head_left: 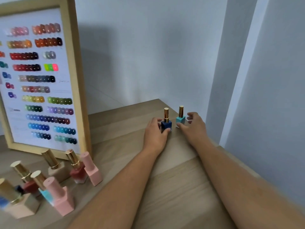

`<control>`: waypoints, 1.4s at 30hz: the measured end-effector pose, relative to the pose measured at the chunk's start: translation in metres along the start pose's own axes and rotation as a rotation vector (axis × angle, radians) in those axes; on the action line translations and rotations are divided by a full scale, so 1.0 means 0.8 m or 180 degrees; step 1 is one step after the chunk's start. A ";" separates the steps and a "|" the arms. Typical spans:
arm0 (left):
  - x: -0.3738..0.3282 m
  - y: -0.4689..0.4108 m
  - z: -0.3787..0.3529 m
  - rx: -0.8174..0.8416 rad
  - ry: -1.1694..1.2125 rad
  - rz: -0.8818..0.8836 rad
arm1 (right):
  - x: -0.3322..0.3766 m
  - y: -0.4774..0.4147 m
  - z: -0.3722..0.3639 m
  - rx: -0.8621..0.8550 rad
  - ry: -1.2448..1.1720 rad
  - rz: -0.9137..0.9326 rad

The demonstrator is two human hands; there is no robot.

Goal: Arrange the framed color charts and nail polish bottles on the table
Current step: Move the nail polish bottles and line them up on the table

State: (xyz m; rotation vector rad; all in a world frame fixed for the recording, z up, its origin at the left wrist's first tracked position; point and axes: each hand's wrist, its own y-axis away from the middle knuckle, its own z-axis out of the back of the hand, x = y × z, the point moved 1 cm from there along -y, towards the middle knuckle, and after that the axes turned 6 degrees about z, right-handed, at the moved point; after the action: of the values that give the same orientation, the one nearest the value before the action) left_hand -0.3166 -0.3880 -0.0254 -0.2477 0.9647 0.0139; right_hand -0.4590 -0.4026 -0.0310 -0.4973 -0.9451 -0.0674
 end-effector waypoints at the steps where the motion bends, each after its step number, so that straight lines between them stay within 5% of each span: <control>1: 0.001 0.008 0.004 -0.0029 -0.0026 0.0001 | 0.001 0.005 0.003 -0.0063 -0.0024 0.0013; 9: 0.031 0.120 0.082 0.0160 -0.0360 -0.0476 | 0.026 0.064 0.016 -0.0510 0.0246 0.0773; 15: 0.059 0.208 0.179 -0.0094 -0.0703 -0.0794 | 0.083 0.138 -0.014 0.0111 -0.0090 0.1370; 23: 0.103 0.251 0.280 -0.1065 -0.0465 -0.0199 | 0.145 0.202 -0.074 0.1039 -0.0403 0.1356; 29: 0.118 0.247 0.282 -0.0908 -0.0693 0.0418 | 0.172 0.228 -0.105 0.1317 -0.0560 0.1297; 34: 0.113 0.233 0.273 -0.0905 -0.1625 0.0142 | 0.180 0.231 -0.121 0.1401 -0.0417 0.1147; 42: 0.112 0.218 0.265 -0.1001 -0.1525 0.0335 | 0.175 0.220 -0.121 0.1338 -0.0362 0.1025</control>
State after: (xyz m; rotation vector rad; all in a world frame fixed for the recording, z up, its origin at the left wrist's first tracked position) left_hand -0.1147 -0.1821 -0.0181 -0.4593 0.4930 0.3107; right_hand -0.2551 -0.2667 -0.0339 -0.2586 -0.9476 0.4468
